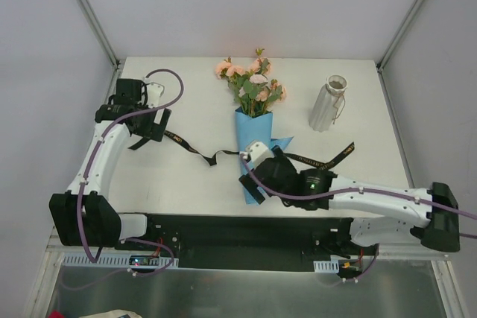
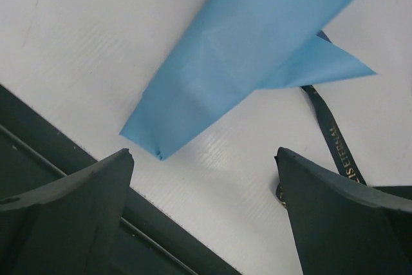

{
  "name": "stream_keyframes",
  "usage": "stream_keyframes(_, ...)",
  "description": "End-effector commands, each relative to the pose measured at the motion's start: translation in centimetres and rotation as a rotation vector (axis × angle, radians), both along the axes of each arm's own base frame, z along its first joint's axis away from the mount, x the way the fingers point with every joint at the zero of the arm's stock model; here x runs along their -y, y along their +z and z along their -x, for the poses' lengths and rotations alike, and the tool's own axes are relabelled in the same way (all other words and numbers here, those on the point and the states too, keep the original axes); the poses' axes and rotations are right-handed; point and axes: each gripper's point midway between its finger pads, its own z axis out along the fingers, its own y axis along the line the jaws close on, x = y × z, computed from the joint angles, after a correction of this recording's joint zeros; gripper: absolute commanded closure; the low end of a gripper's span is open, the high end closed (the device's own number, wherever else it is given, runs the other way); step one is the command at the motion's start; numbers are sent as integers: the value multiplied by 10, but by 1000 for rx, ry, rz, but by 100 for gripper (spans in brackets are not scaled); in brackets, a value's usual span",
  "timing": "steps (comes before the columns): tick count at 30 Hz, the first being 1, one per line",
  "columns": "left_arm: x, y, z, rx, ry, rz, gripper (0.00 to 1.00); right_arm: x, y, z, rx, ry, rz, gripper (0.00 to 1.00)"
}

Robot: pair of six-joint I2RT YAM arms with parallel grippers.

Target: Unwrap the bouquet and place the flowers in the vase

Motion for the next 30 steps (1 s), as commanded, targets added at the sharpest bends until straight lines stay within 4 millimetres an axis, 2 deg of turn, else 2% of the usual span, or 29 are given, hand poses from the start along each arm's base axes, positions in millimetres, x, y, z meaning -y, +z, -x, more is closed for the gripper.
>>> stream_keyframes(1,13,-4,13,-21,-39,48,1,-24,-2,13,66,191,170,4)
stream_keyframes(2,14,-6,15,-25,-40,55,1,-29,-14,15,58,208,217,4)
stream_keyframes(8,18,-21,28,-75,-40,74,1,-42,-43,20,106,281,406,4)
stream_keyframes(14,16,-17,33,-64,-56,60,1,-53,-65,16,140,279,478,4)
stream_keyframes(24,18,-15,34,-54,-69,65,1,-53,-69,-9,336,182,579,4)
stream_keyframes(30,17,-11,31,-45,-73,59,1,-52,-83,-9,326,194,605,4)
